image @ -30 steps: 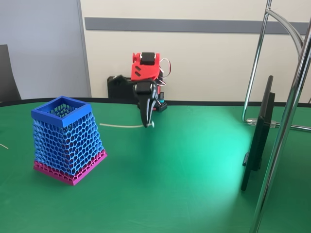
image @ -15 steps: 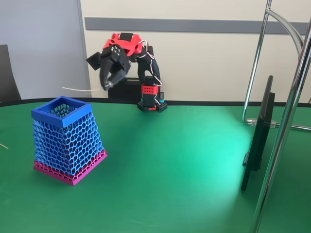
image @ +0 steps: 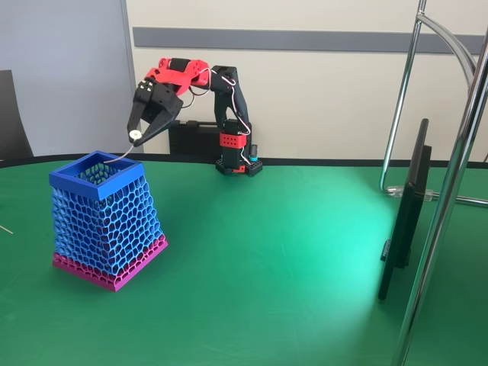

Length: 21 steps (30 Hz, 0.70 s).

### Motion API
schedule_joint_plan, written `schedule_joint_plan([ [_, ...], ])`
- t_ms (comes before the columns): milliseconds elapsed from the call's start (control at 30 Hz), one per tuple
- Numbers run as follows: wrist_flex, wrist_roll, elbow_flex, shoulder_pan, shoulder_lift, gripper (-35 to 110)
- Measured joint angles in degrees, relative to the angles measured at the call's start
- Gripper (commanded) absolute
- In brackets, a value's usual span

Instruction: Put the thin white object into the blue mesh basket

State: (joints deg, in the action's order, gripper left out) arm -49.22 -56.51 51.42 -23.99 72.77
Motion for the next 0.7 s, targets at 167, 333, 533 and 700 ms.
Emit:
schedule_joint_plan([
  [167,6.1,0.4,12.0,-3.9,7.4,11],
  [333,16.3,4.6,25.5,-8.3,14.2,14],
  [533,22.0,8.2,33.5,-10.5,18.9,12],
  [700,27.1,18.5,44.5,-10.8,27.7,6],
])
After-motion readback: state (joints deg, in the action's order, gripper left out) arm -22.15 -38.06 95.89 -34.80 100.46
